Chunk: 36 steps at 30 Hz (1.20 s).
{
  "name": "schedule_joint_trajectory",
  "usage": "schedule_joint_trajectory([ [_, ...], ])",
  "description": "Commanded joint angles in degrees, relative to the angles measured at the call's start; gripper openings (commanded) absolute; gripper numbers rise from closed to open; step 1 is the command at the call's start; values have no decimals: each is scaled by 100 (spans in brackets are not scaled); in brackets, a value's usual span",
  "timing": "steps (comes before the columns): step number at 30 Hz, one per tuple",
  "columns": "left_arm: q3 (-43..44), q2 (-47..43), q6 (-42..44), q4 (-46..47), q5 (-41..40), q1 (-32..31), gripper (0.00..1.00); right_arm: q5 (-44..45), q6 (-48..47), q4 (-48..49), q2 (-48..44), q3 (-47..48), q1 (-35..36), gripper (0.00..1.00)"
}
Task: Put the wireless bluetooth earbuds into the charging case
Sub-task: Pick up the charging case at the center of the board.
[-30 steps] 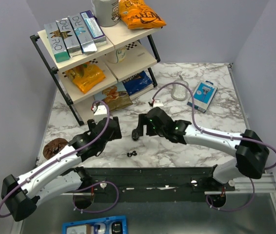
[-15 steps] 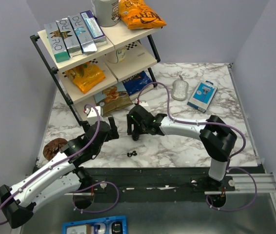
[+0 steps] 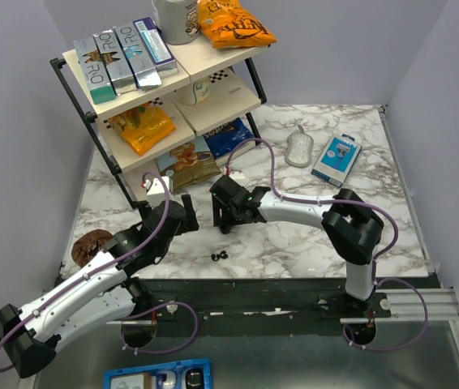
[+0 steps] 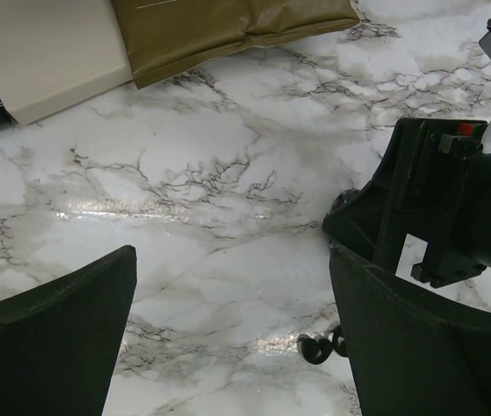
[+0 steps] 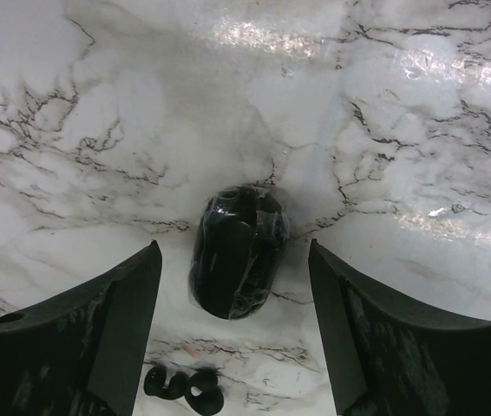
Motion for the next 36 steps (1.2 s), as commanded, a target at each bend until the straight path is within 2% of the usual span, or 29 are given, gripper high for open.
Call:
schedule_joint_trajectory([
  [1, -100, 87, -60, 131, 69, 25, 98, 129, -61, -226, 149, -142, 7, 75],
  [12, -179, 245, -130, 254, 201, 25, 98, -56, -579, -24, 142, -519, 15, 56],
  [17, -258, 342, -157, 368, 280, 25, 97, -38, -1606, 99, -281, -915, 24, 49],
  [20, -302, 430, -253, 456, 324, 25, 97, -152, -2336, 126, -457, -1056, 33, 48],
  [28, -373, 640, -297, 649, 491, 16, 95, -284, -3935, 12, -501, -1372, 77, 52],
  [34, -399, 693, -297, 702, 517, 25, 95, -531, -3964, -32, -475, -1329, 103, 64],
  [36, -417, 693, -289, 720, 526, 25, 95, -557, -3885, -41, -483, -1320, 103, 72],
])
